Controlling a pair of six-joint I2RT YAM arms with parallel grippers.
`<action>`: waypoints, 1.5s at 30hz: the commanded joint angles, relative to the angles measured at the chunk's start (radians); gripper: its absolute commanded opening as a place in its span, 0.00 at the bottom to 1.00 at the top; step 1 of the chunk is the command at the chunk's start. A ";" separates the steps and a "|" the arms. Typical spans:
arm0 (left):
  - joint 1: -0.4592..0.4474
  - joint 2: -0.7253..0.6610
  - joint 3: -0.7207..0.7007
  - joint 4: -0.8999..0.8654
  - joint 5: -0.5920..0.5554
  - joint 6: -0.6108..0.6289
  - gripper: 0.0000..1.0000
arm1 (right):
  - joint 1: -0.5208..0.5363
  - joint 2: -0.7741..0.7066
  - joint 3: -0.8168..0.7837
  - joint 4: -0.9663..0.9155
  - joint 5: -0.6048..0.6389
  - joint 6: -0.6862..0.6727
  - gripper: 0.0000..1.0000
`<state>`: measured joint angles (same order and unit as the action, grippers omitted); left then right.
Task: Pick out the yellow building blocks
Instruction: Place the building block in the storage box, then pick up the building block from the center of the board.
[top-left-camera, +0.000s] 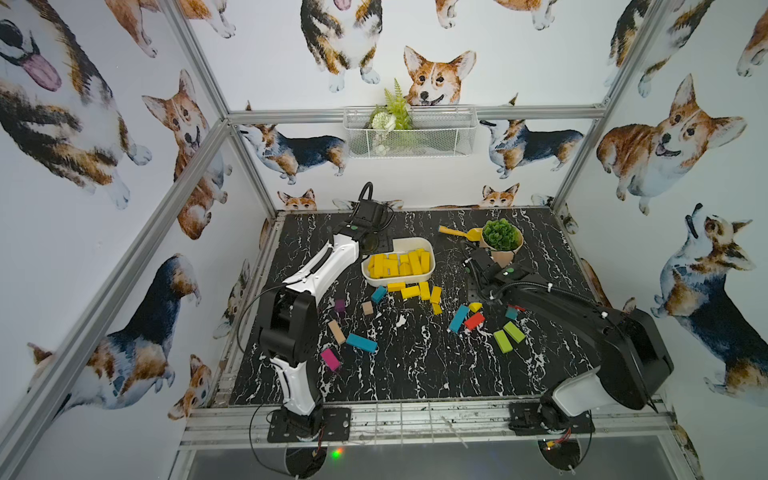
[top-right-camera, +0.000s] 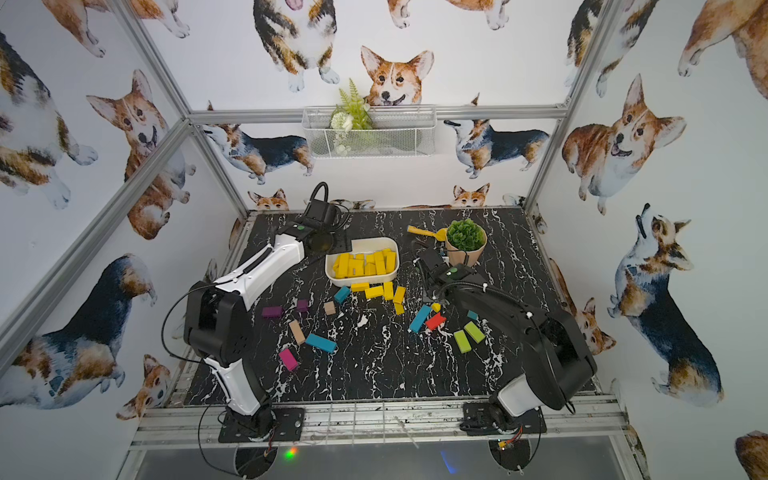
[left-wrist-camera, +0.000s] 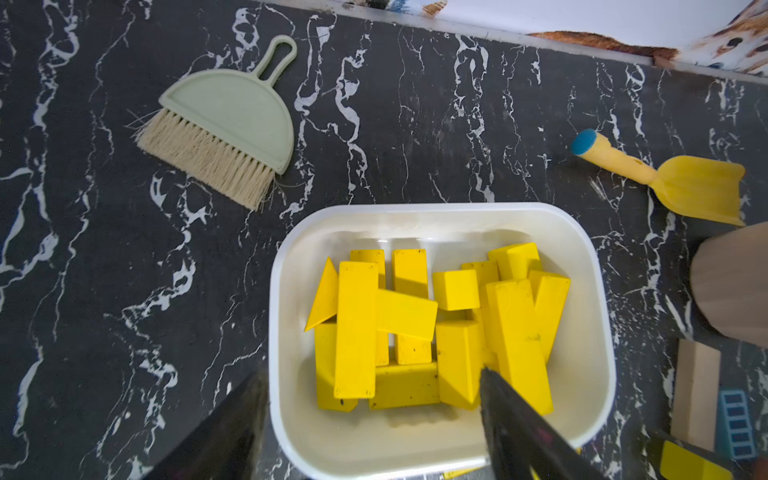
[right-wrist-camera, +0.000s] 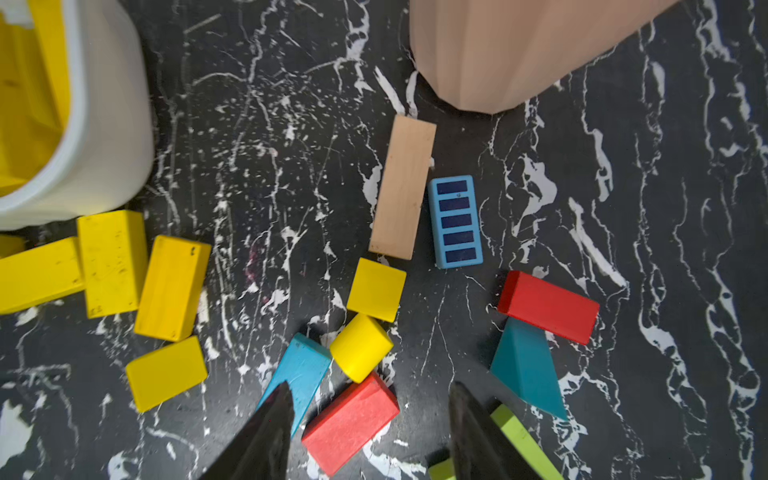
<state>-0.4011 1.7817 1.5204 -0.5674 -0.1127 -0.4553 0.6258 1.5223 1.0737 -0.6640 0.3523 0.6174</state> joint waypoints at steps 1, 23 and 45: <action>0.010 -0.184 -0.174 0.104 0.021 -0.099 0.80 | -0.028 0.077 0.027 0.025 0.010 0.088 0.62; 0.025 -0.580 -0.609 0.136 0.002 -0.321 0.76 | -0.125 0.318 0.026 0.179 -0.137 0.256 0.35; 0.055 -0.675 -0.747 0.127 -0.039 -0.459 0.75 | 0.064 0.173 0.290 0.062 -0.079 -0.073 0.21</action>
<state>-0.3519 1.1225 0.7826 -0.4503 -0.1516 -0.8719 0.6708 1.6459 1.2911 -0.5739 0.2787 0.6491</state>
